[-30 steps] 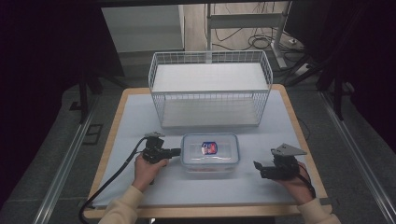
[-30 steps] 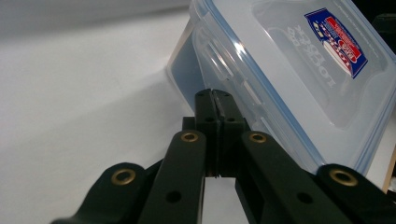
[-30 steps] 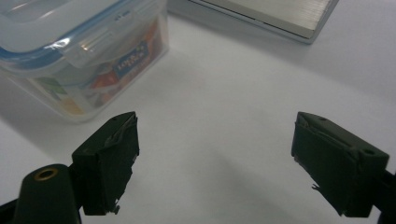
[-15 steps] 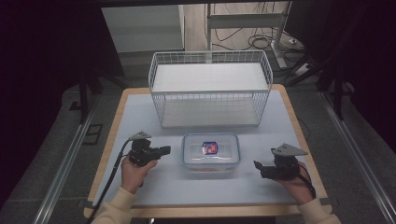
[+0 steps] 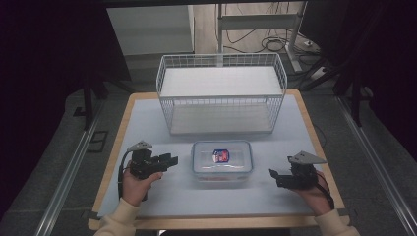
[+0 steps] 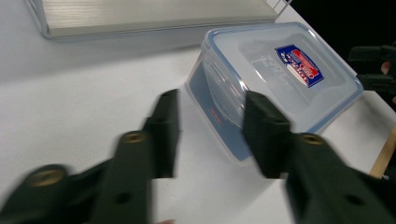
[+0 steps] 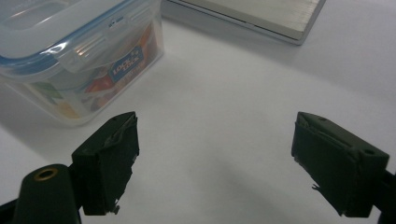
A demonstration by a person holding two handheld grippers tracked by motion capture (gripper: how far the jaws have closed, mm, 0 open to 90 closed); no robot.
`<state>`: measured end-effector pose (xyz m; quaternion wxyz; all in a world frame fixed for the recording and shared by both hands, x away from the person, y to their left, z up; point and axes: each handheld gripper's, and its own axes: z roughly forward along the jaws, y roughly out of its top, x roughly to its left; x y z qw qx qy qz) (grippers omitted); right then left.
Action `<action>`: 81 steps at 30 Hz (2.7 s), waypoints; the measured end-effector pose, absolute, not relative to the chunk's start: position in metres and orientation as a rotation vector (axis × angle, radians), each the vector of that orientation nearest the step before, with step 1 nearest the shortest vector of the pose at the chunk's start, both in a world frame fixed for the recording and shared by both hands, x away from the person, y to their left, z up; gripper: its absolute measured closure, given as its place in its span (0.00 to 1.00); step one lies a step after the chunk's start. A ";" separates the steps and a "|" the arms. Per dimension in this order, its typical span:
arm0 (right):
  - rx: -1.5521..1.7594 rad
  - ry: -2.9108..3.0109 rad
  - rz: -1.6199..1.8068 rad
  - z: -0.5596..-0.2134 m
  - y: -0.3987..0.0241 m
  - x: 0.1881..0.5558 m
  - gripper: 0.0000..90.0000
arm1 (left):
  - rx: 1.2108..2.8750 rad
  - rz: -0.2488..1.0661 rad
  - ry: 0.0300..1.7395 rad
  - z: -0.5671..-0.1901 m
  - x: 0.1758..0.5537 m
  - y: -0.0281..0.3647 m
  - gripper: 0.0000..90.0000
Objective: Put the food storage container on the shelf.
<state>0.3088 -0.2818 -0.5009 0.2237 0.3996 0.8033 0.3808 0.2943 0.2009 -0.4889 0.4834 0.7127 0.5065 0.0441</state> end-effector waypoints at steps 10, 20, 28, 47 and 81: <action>1.118 2.228 1.091 -0.501 -0.281 0.310 0.17 | 1.698 0.035 1.255 -0.490 0.297 0.201 0.24; 1.172 2.316 1.341 -0.484 -0.273 0.310 0.16 | 1.689 -0.122 1.250 -0.499 0.310 0.180 0.15; 1.257 2.400 1.458 -0.481 -0.257 0.326 0.14 | 1.670 -0.267 1.258 -0.513 0.329 0.161 0.13; 1.423 2.478 1.479 -0.496 -0.230 0.364 0.13 | 1.692 -0.377 1.274 -0.528 0.342 0.139 0.18; 1.535 2.530 1.670 -0.500 -0.238 0.360 0.50 | 1.634 -0.260 1.221 -0.519 0.312 0.148 0.43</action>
